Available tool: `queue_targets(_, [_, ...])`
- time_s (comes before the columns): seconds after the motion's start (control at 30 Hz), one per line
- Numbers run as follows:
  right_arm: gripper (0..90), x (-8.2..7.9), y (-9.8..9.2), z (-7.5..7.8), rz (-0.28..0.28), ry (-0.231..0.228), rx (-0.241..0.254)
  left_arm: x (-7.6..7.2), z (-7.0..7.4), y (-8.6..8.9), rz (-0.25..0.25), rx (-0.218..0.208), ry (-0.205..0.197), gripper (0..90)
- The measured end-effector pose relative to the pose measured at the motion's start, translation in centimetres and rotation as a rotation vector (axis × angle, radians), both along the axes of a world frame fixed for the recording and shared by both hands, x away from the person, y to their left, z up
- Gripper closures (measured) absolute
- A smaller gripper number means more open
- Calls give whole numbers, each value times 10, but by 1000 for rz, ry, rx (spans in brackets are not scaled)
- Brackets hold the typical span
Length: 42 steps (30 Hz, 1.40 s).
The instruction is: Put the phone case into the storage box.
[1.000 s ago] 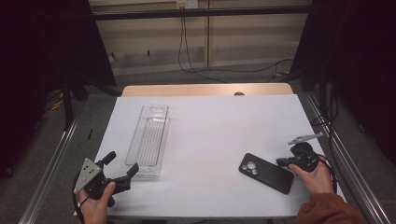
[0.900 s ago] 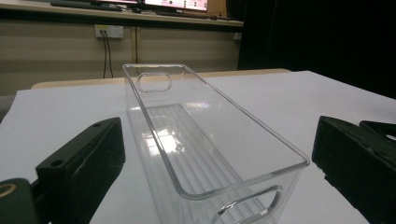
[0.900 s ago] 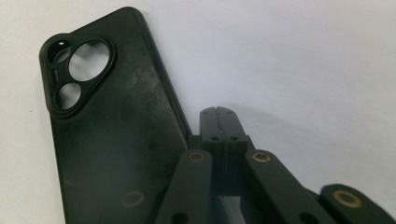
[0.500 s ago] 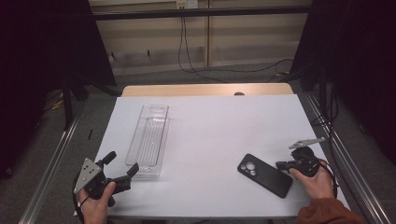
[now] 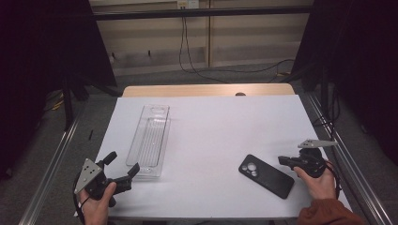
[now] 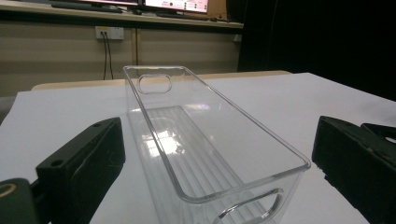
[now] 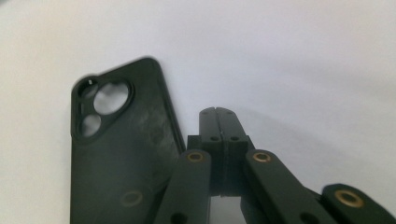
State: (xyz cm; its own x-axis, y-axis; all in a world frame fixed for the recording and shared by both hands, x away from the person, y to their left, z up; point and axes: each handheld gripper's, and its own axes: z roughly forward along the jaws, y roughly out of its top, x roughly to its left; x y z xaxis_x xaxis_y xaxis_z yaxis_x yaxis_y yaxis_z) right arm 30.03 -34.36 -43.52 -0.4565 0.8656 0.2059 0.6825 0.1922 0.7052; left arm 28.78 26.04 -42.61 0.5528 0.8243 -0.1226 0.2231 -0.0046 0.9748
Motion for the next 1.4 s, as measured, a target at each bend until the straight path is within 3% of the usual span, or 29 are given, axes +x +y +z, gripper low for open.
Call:
queue_targets(0.03, [823, -1, -2, 1, -15, -23, 15, 0, 0, 0, 1, 1, 0, 27])
queue_targets(0.13, [806, -2, -4, 2, -21, -41, 32, 0, 0, 1, 3, 1, 1, 27])
queue_targets(0.17, [718, -3, -4, 3, -35, -64, 35, 0, 0, 1, 2, 1, 0, 27])
queue_targets(0.23, [700, -3, -4, 4, -42, -75, 37, 0, 0, 1, 1, 2, 0, 27])
queue_targets(0.27, [634, -4, -4, 4, -48, -92, 40, 0, 0, 2, 2, 2, 1, 27])
queue_targets(0.3, [512, -5, -3, 6, -79, -119, 31, -1, 0, 2, 4, 2, -1, 27])
queue_targets(0.33, [492, -6, -3, 7, -80, -133, 31, -1, 0, 2, 4, 2, -1, 27])
queue_targets(0.43, [260, -8, -3, 9, -98, -163, 39, -1, 0, 3, 7, 2, -1, 27])
queue_targets(0.63, [49, -15, -3, 16, -87, -212, 75, -2, 1, 4, 11, 4, -2, 27])
queue_targets(0.83, [47, -27, -1, 22, -49, -235, 119, -2, 1, 4, 9, 8, -2, 27])
queue_targets(0.93, [59, -30, 1, 23, -63, -247, 103, -2, 1, 4, 10, 9, -2, 27])
queue_targets(1.07, [70, -34, 5, 22, -39, -235, 106, -2, 1, 4, 8, 9, -1, 27])
queue_targets(1.17, [54, -38, 13, 20, 17, -238, 119, -2, 1, 3, 10, 9, -1, 27])
queue_targets(1.4, [38, -37, 28, 15, 57, -219, 83, -2, 1, 3, 6, 10, -1, 27])
